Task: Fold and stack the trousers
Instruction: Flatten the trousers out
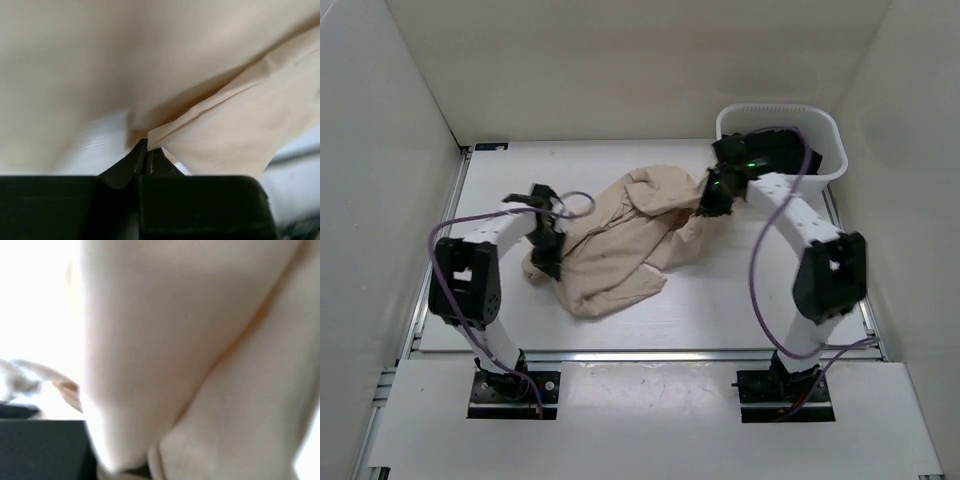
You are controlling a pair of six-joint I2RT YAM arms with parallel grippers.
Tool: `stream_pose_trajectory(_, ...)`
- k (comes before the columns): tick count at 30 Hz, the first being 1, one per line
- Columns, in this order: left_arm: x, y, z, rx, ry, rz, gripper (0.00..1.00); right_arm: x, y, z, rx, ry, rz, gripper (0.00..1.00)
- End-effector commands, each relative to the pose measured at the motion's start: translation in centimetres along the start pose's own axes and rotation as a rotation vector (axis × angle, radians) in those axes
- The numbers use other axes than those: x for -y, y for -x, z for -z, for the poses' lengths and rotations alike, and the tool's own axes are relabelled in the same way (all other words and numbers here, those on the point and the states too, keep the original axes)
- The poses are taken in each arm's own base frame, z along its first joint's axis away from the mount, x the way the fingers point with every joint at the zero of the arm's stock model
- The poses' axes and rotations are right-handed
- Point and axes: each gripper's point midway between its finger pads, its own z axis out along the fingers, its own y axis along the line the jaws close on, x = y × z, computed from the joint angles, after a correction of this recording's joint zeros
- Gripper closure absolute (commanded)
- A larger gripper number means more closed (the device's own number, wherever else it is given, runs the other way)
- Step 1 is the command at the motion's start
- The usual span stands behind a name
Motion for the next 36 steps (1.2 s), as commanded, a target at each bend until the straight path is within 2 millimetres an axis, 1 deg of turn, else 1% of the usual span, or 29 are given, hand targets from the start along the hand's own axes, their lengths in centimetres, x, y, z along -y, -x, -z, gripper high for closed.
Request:
stream_pose_trajectory(1,-9.3,2.4,8.3,0.252,0.257,0.207,0.86,3.2,3.9,10.2,0.201,0.047,-0.103,1.00)
stream_pose_trajectory(2,-13.8,2.2,12.5,0.345,0.412,0.315,0.86,4.9,3.6,13.5,0.241,0.042,-0.099,1.00)
stream_pose_trajectory(3,-15.0,2.9,14.9,0.410,0.447,0.346,0.86,6.7,3.1,14.3,0.225,0.007,-0.124,1.00)
stream_pose_trajectory(4,-16.0,3.0,16.4,0.446,0.480,0.376,0.86,7.9,2.6,15.5,0.243,-0.015,-0.133,1.00)
stream_pose_trajectory(5,-17.6,2.7,17.9,0.473,0.514,0.423,0.86,9.0,2.3,16.0,0.242,-0.032,-0.130,1.00)
stream_pose_trajectory(6,-18.7,3.2,20.3,0.527,0.561,0.448,0.86,10.7,2.0,16.5,0.237,-0.062,-0.162,1.00)
stream_pose_trajectory(7,-19.3,3.2,21.5,0.552,0.583,0.466,0.86,11.4,1.8,17.4,0.263,-0.062,-0.179,1.00)
stream_pose_trajectory(8,-19.8,3.3,22.5,0.572,0.602,0.479,0.86,12.5,0.8,16.8,0.237,-0.077,-0.189,1.00)
stream_pose_trajectory(9,-20.3,3.3,23.9,0.598,0.635,0.495,0.86,13.7,0.5,16.9,0.237,-0.086,-0.225,1.00)
stream_pose_trajectory(11,-20.8,3.3,25.0,0.618,0.659,0.510,0.86,15.1,-0.3,16.8,0.221,-0.081,-0.261,1.00)
stream_pose_trajectory(13,-21.3,3.3,26.0,0.631,0.701,0.523,0.86,15.1,-1.3,16.6,0.184,-0.045,-0.285,1.00)
stream_pose_trajectory(14,-21.5,3.3,26.7,0.641,0.722,0.530,0.86,15.3,-1.2,16.8,0.183,-0.034,-0.272,1.00)
stream_pose_trajectory(16,-21.7,3.2,29.2,0.691,0.775,0.547,0.86,14.5,-1.2,18.1,0.186,-0.002,-0.233,1.00)
stream_pose_trajectory(17,-21.8,3.3,29.9,0.707,0.787,0.551,0.86,14.2,-1.1,18.9,0.200,0.009,-0.198,1.00)
stream_pose_trajectory(19,-22.0,2.5,32.5,0.772,0.810,0.581,0.86,13.8,-1.5,20.3,0.192,0.018,-0.174,1.00)
stream_pose_trajectory(21,-21.7,2.6,32.7,0.785,0.797,0.575,0.86,13.8,-2.4,20.3,0.168,0.019,-0.161,1.00)
stream_pose_trajectory(22,-21.7,2.5,30.7,0.740,0.764,0.564,0.86,13.4,-2.9,20.2,0.153,0.046,-0.145,1.00)
stream_pose_trajectory(24,-21.2,3.5,27.4,0.662,0.723,0.523,0.86,13.6,-3.7,18.6,0.117,0.060,-0.152,1.00)
stream_pose_trajectory(25,-21.0,5.0,24.3,0.594,0.664,0.486,0.86,13.6,-3.8,17.9,0.098,0.074,-0.156,1.00)
stream_pose_trajectory(27,-21.2,7.7,22.4,0.560,0.616,0.457,0.86,13.7,-3.4,16.3,0.069,0.085,-0.149,1.00)
stream_pose_trajectory(28,-22.4,9.7,18.9,0.478,0.587,0.445,0.86,14.1,-3.1,15.8,0.063,0.079,-0.162,1.00)
stream_pose_trajectory(29,-23.1,12.8,20.9,0.555,0.587,0.439,0.82,14.4,-2.9,14.8,0.030,0.070,-0.158,1.00)
stream_pose_trajectory(30,-23.5,14.0,20.7,0.536,0.597,0.435,0.78,14.7,-2.5,14.7,0.028,0.066,-0.168,1.00)
stream_pose_trajectory(31,-25.1,15.3,18.0,0.465,0.598,0.440,0.71,15.0,-1.6,14.8,0.041,0.062,-0.181,1.00)
stream_pose_trajectory(32,-25.4,17.5,21.9,0.556,0.650,0.440,0.57,15.2,-1.6,14.4,0.013,0.069,-0.198,1.00)
stream_pose_trajectory(33,-25.5,17.8,22.4,0.551,0.659,0.443,0.42,15.3,-1.3,14.4,0.011,0.077,-0.210,1.00)
stream_pose_trajectory(34,-24.9,16.9,22.8,0.518,0.644,0.440,0.25,15.7,-1.1,14.5,0.005,0.081,-0.231,1.00)
stream_pose_trajectory(35,-24.3,16.6,24.0,0.547,0.610,0.440,0.17,15.6,-1.2,14.3,-0.005,0.088,-0.235,1.00)
stream_pose_trajectory(36,-24.3,14.8,22.8,0.501,0.585,0.453,0.00,16.0,-1.0,14.4,0.000,0.085,-0.235,1.00)
